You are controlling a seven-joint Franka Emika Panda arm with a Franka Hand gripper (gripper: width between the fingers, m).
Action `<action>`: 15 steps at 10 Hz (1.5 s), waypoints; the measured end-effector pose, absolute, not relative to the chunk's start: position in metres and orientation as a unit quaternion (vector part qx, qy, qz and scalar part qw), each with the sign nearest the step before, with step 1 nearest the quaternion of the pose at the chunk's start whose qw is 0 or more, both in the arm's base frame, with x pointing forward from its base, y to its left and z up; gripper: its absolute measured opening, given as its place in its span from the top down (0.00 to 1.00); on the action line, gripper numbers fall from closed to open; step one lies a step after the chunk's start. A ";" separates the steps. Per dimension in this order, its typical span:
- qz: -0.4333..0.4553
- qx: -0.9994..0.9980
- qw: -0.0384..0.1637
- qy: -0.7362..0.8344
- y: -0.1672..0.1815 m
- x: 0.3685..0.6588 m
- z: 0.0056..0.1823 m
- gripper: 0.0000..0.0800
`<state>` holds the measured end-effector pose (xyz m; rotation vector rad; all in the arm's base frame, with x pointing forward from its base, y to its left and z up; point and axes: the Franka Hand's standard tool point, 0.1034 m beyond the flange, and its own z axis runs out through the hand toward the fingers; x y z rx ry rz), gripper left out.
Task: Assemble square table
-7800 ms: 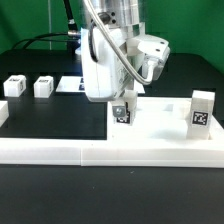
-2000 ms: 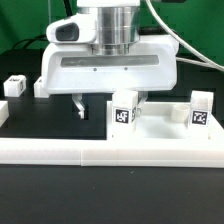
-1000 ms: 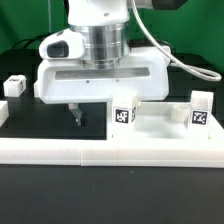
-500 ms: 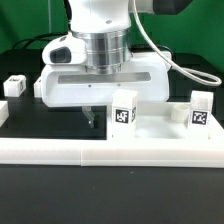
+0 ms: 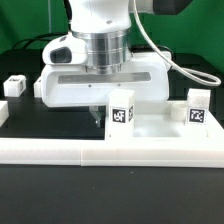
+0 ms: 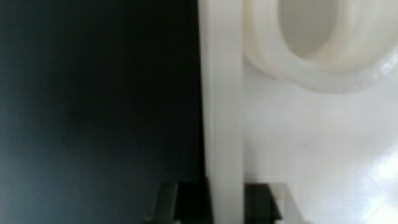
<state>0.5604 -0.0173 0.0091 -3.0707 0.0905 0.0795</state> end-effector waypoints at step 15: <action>0.030 -0.966 0.023 -0.256 -0.042 0.556 0.012 0.93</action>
Offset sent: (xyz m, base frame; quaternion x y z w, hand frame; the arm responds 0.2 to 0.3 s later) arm 0.0000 0.0000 0.0000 0.0000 0.0000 0.0000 1.0000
